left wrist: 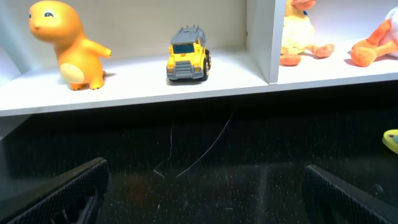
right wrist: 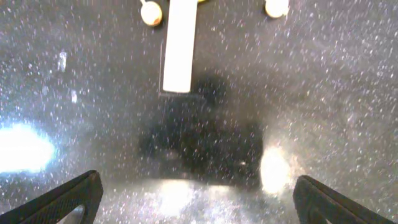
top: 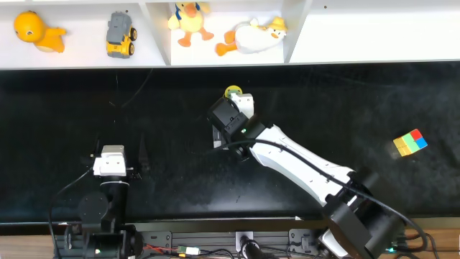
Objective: Store Toys
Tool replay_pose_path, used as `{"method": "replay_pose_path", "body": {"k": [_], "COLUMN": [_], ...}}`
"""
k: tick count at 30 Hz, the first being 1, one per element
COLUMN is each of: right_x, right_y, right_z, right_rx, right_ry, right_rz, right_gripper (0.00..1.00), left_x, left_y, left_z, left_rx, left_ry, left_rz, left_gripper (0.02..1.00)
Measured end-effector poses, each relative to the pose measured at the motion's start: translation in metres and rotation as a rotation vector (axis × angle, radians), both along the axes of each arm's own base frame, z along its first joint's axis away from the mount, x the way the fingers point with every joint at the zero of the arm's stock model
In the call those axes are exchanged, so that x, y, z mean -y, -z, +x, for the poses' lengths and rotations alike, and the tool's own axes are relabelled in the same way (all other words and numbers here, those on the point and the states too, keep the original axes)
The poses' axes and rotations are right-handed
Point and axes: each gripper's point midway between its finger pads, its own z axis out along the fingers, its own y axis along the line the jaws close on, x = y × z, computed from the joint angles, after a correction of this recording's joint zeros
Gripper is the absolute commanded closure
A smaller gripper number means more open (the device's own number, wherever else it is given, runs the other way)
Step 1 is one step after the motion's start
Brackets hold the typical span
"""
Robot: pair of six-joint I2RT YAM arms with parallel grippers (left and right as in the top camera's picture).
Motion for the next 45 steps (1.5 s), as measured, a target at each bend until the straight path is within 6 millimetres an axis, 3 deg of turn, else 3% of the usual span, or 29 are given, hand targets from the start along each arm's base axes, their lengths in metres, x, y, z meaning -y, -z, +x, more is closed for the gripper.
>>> {"method": "replay_pose_path", "body": {"k": [18, 33, 40, 45], "right_x": [0.005, -0.013, -0.013, -0.011], "right_y": [-0.002, 0.007, 0.011, 0.011], "right_z": [0.027, 0.051, 0.052, 0.055], "right_rx": [0.068, 0.043, 0.035, 0.038], "right_ry": [0.004, -0.038, -0.043, -0.040], "right_rz": [-0.013, -0.059, -0.067, -0.067], "right_gripper": [0.005, 0.001, 0.003, 0.088], "left_x": [0.000, 0.000, 0.000, 0.000], "left_y": [0.000, 0.000, 0.000, 0.000], "left_z": [0.000, 0.000, 0.000, 0.000], "left_rx": [0.000, 0.000, 0.000, 0.000], "left_ry": [0.000, 0.000, 0.000, 0.000], "left_rz": [0.000, 0.000, 0.000, 0.000], "left_gripper": [0.020, 0.020, 0.020, 0.023]}}
